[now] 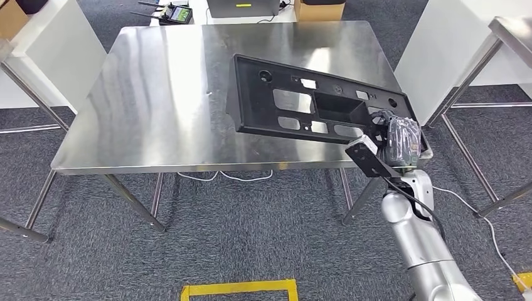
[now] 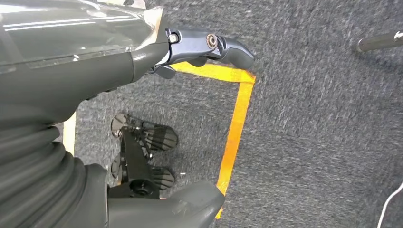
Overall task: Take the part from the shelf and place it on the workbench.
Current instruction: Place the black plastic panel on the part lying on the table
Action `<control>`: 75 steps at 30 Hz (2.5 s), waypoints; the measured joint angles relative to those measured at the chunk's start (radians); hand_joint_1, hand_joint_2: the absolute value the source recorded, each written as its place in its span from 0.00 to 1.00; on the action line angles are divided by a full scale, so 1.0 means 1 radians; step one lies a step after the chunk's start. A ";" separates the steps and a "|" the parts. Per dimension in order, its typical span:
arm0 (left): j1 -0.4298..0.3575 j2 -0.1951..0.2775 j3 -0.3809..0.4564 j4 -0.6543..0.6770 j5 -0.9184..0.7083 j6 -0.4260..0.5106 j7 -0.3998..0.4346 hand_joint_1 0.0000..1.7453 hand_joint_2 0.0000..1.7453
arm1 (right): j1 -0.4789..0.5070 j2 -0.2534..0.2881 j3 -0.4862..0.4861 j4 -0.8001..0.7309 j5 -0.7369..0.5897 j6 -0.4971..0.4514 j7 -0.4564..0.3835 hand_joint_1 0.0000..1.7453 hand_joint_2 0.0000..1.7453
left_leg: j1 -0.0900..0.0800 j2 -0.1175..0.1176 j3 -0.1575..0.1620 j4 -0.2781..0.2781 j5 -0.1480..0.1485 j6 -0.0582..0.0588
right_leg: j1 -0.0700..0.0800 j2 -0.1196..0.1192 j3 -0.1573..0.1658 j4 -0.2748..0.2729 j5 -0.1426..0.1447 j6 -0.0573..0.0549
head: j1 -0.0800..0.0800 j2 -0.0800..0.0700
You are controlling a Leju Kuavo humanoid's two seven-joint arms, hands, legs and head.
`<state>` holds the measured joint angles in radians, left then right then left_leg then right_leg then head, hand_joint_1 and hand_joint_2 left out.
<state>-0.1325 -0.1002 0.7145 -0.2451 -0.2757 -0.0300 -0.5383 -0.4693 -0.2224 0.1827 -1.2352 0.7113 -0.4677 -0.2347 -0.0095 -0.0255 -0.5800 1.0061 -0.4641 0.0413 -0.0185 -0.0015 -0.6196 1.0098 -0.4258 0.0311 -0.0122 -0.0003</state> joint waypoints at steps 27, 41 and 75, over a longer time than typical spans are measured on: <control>-0.009 0.005 0.000 -0.001 -0.008 0.000 0.010 0.00 1.00 | 0.010 0.013 0.002 0.014 0.075 -0.004 0.022 1.00 1.00 | 0.007 0.009 0.021 -0.011 -0.003 0.014 | 0.000 0.000 -0.032 0.053 -0.009 0.027 | 0.002 0.000; -0.015 0.020 0.011 -0.002 0.000 0.002 0.034 0.00 1.00 | -0.146 0.136 0.032 0.330 0.503 -0.096 0.183 1.00 1.00 | 0.019 0.018 -0.122 0.150 0.005 -0.026 | -0.003 0.011 0.041 -0.005 -0.029 -0.031 | -0.003 0.000; -0.019 0.033 0.067 -0.010 0.042 -0.084 0.009 0.00 1.00 | -0.368 0.237 0.134 0.826 0.844 -0.082 0.445 0.75 0.75 | 0.027 0.021 -0.066 0.016 0.059 -0.032 | 0.000 0.011 0.050 -0.013 -0.033 -0.016 | -0.007 0.000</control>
<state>-0.1519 -0.0669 0.7812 -0.2548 -0.2334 -0.1139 -0.5293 -0.8369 0.0145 0.3162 -0.4096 1.5550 -0.5497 0.2099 0.0171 -0.0040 -0.6460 1.0220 -0.4054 0.0094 -0.0189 0.0097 -0.5697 0.9966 -0.4586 0.0152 -0.0192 -0.0004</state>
